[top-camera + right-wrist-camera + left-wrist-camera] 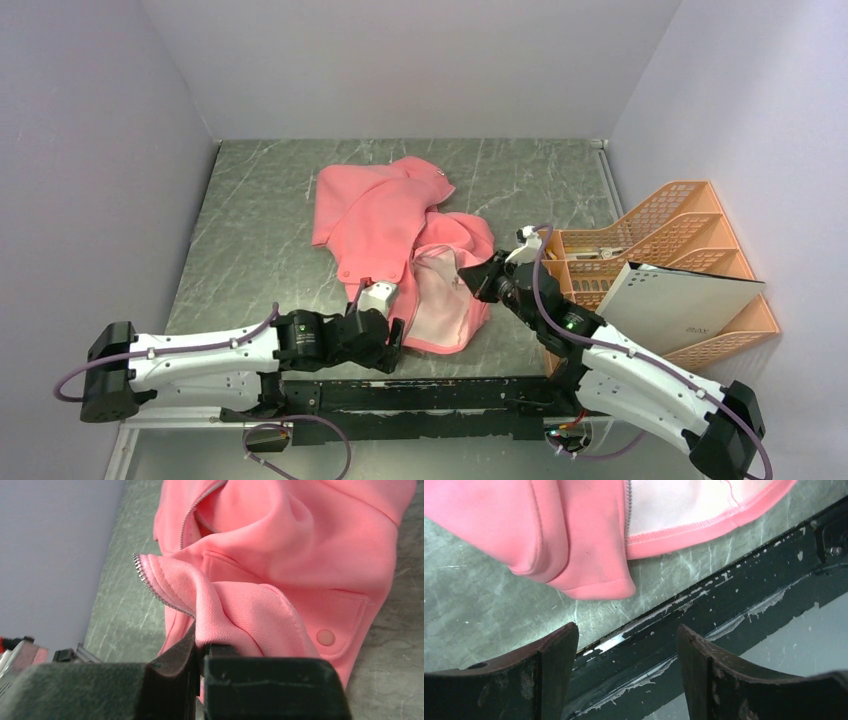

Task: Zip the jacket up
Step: Pick up the jacket from the center of the board.

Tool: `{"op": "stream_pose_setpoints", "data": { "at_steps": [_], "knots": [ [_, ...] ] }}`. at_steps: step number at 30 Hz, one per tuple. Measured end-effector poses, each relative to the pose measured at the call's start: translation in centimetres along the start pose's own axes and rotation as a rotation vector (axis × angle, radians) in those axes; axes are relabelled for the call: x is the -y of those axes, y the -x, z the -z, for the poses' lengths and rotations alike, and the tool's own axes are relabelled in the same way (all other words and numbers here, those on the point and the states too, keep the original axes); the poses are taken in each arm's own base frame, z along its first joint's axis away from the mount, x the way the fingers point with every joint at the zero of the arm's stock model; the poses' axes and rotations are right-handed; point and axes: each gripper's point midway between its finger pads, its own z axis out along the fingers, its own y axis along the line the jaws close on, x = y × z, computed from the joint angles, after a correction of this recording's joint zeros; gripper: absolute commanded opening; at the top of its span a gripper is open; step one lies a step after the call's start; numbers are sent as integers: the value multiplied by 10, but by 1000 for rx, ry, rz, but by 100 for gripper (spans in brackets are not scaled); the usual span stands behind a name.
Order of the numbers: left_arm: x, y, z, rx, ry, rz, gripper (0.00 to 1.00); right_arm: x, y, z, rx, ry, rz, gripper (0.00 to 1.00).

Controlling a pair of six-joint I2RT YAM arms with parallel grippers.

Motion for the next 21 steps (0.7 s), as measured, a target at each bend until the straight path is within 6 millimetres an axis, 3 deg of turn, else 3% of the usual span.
{"op": "stream_pose_setpoints", "data": {
  "at_steps": [5, 13, 21],
  "knots": [
    [-5, 1, -6, 14, 43, 17, 75, -12, -1, 4, -20, 65, 25, 0],
    [-13, -14, -30, -52, 124, -8, 74, -32, -9, 7, -69, 189, 81, 0],
    [-22, -5, -32, -38, 152, 44, 73, -37, -18, 14, -81, 278, 125, 0]
  ]
}}
